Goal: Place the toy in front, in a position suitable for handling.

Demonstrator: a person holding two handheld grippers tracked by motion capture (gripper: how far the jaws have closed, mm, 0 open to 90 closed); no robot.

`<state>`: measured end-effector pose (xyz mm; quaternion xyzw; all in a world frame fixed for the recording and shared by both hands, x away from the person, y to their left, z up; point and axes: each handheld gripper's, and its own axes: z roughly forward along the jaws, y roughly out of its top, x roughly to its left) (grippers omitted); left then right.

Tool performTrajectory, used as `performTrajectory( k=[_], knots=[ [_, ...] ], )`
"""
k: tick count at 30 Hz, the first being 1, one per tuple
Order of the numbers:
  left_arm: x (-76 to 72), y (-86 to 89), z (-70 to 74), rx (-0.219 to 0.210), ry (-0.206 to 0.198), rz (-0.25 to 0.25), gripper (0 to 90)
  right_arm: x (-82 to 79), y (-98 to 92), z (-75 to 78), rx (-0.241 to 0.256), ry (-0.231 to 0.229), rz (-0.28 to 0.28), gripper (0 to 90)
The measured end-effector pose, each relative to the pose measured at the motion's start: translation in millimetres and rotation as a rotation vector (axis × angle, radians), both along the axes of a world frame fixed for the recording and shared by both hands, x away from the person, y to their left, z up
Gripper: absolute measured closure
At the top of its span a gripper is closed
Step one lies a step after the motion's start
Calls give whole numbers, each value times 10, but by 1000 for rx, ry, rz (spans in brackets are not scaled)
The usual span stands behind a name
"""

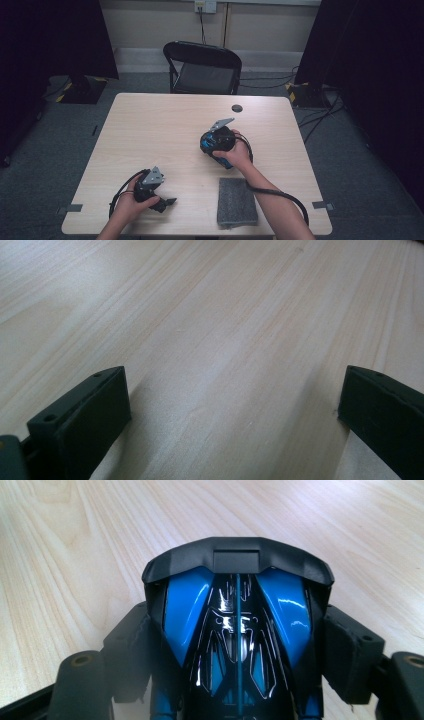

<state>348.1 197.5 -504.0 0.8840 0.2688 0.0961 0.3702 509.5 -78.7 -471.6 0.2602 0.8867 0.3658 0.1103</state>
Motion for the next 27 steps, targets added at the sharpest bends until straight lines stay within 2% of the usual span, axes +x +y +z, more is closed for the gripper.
performTrajectory(
  k=[6,12,21,27],
  knots=[
    [0,0,0,0,0,0,0,17,59,-51,-11,10,12,258],
    [-1,0,1,3,-1,1,0,44,125,-95,-43,8,30,257],
    [3,2,0,-1,0,-3,0,70,128,-172,-39,22,20,256],
    [2,2,-1,-1,0,-2,0,67,129,-199,-55,22,29,254]
  ],
)
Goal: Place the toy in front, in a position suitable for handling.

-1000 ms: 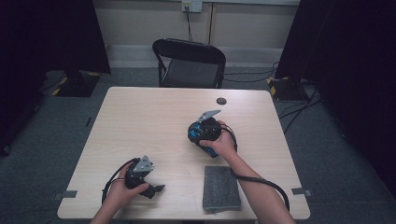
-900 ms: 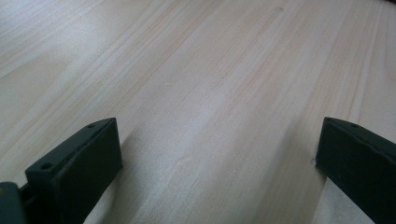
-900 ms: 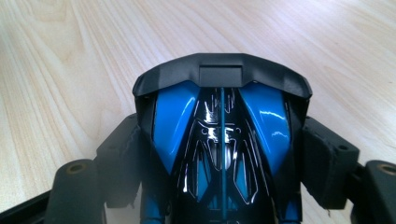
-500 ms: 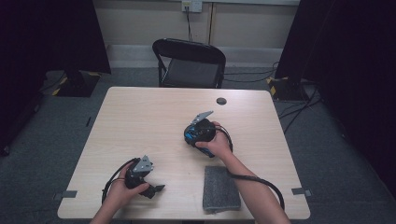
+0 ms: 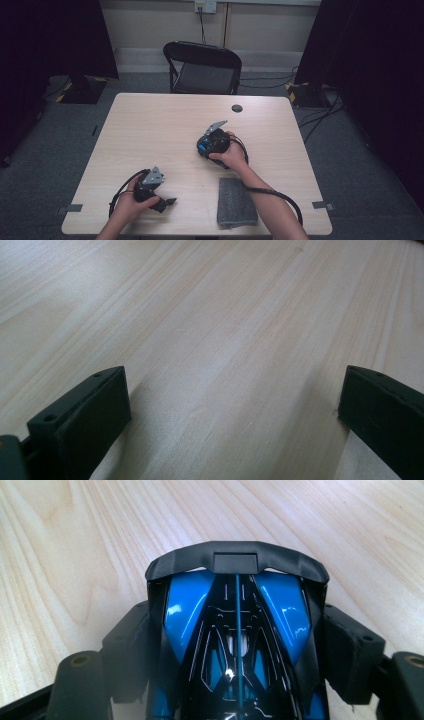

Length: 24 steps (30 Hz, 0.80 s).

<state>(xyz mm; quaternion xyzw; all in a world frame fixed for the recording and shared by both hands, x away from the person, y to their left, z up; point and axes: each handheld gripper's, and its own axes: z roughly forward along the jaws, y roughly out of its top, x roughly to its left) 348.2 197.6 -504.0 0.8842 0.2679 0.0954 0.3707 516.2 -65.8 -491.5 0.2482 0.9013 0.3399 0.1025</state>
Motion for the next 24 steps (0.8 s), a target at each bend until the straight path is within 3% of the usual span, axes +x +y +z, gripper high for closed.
performTrajectory(
  k=[12,13,15,18,24],
  knots=[
    [0,0,0,0,-1,0,0,10,-23,-34,16,23,-7,218],
    [0,0,1,3,-1,1,0,-1,-29,-13,29,4,-33,142],
    [1,0,0,1,-1,-1,0,-4,-48,19,51,17,-43,146],
    [0,0,1,3,-1,1,0,-24,-68,45,47,18,-36,145],
    [-1,-1,1,3,-1,2,0,-134,-228,152,71,-10,-67,144]
  ],
)
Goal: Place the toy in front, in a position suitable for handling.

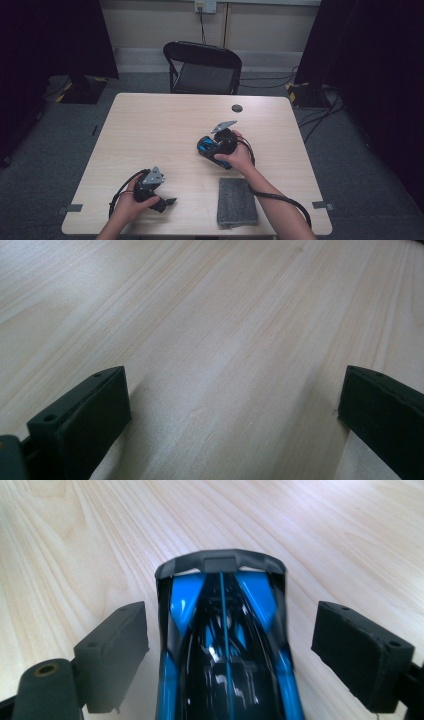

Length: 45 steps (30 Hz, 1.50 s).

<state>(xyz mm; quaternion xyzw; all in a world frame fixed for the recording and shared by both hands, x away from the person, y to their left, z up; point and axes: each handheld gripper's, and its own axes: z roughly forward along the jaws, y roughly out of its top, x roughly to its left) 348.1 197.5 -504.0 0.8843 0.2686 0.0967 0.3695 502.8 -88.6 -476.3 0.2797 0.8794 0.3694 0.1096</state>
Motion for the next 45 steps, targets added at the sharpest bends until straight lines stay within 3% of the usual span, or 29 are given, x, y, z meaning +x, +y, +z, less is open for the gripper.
performTrajectory(
  k=[12,16,26,28,45],
  knots=[
    [1,0,0,1,-1,-1,0,-269,-493,0,-16,-1,-3,141],
    [2,1,0,-2,0,-3,0,-346,-613,-38,20,13,-9,143],
    [2,1,-1,-2,0,-4,0,-440,-673,-217,-10,12,5,144],
    [2,1,-1,-2,1,-4,0,-444,-698,-254,5,10,-8,144],
    [1,1,-1,-2,1,-3,0,-453,-716,-281,13,-23,-2,150]
  ],
)
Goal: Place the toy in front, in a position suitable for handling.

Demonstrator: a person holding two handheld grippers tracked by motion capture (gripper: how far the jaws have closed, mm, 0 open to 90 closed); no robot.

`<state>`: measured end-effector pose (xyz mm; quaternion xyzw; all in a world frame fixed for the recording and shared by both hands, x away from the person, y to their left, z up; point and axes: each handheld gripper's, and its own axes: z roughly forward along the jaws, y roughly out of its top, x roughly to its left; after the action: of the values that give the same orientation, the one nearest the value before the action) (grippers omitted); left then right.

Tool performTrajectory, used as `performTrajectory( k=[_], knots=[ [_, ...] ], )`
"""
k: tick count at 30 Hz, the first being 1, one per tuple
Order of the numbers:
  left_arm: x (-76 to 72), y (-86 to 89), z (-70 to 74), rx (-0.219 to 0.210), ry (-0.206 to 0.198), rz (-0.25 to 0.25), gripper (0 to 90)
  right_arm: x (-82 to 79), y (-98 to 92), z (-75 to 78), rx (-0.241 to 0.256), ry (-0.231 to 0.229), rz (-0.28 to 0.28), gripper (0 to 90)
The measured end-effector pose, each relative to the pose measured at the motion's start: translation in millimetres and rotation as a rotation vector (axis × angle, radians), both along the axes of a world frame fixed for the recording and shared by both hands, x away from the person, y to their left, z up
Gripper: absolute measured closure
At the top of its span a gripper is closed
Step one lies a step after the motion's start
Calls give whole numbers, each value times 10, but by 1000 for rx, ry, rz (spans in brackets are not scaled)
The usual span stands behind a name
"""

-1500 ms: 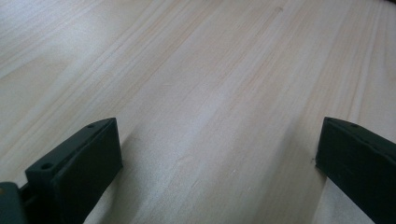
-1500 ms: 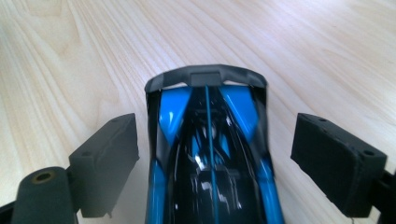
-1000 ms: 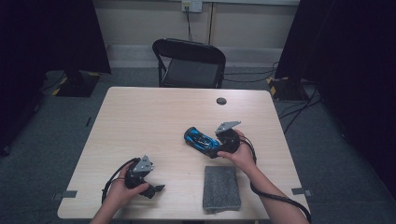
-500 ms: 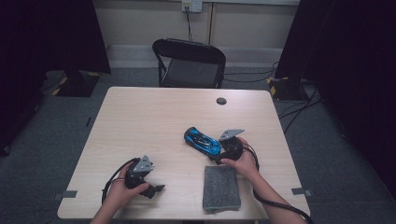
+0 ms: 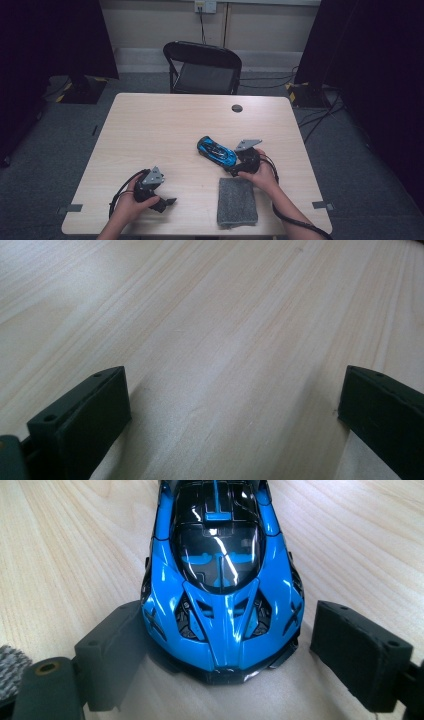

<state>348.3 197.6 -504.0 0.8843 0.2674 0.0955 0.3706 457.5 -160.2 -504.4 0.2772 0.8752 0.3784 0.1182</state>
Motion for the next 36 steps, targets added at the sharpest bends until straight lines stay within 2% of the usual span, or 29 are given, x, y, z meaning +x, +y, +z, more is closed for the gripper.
performTrajectory(
  k=[5,6,19,21,22,24,25,27,32,36],
  knots=[
    [1,0,0,0,0,0,0,0,-3,1,6,2,7,175],
    [0,0,0,0,0,0,0,-8,-5,3,13,0,23,215],
    [-7,-6,4,0,-9,3,3,-15,5,3,19,-2,14,231],
    [-27,-31,30,-14,-21,-16,182,-16,6,3,19,-3,13,231],
    [-45,-84,56,-13,-28,-28,238,-16,6,3,19,-3,13,231],
    [-52,-152,77,-11,-28,-38,170,-16,6,3,19,-3,13,231],
    [-52,-152,77,-11,-28,-38,168,-16,6,3,19,-3,13,231],
    [-62,-229,118,-30,-27,-71,182,-16,6,3,19,-3,13,231],
    [-75,-504,249,-77,15,-138,176,-16,6,3,19,-3,13,231],
    [-67,-791,321,-117,40,-170,164,-16,6,3,19,-3,13,231]
  ],
)
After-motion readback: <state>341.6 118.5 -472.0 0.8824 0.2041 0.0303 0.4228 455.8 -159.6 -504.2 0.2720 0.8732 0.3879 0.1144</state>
